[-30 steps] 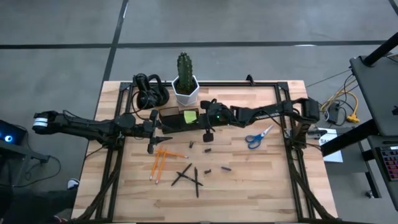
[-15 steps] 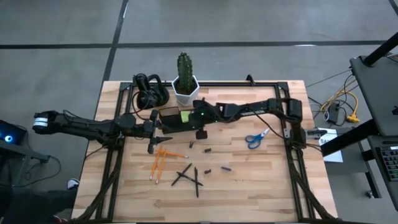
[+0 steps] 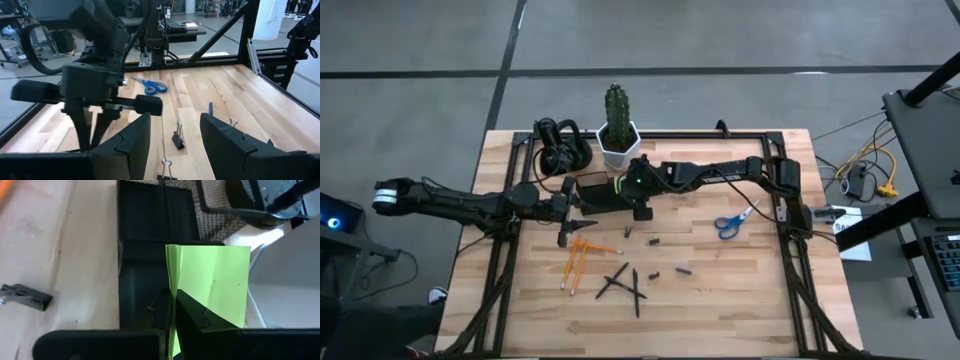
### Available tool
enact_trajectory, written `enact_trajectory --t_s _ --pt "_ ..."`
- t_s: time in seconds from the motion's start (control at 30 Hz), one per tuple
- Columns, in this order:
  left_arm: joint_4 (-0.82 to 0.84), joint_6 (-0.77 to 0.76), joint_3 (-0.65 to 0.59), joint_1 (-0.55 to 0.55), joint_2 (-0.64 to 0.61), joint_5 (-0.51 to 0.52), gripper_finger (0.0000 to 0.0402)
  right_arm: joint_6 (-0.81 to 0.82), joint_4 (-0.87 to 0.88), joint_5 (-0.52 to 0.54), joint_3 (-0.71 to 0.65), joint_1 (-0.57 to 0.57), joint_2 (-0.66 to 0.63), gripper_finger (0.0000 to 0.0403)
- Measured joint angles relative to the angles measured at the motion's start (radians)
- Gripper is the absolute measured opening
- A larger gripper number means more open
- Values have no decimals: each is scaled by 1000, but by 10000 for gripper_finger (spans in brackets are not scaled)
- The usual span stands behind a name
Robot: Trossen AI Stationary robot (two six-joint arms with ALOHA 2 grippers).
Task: Pick and place office supplies into organizer
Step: Put the green sticky note into the black desk organizer
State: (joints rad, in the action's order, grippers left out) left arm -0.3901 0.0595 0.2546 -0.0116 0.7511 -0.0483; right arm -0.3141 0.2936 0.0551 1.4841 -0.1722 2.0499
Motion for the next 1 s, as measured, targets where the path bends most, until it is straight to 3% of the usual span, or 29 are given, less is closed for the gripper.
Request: enact_trajectory --t_s 0.77,1.0 --pt "5 0 0 0 -1 0 157 -19 1 -36 -5 1 0 9" --pt "5 0 0 0 -1 0 157 -19 -1 -36 -5 1 0 31"
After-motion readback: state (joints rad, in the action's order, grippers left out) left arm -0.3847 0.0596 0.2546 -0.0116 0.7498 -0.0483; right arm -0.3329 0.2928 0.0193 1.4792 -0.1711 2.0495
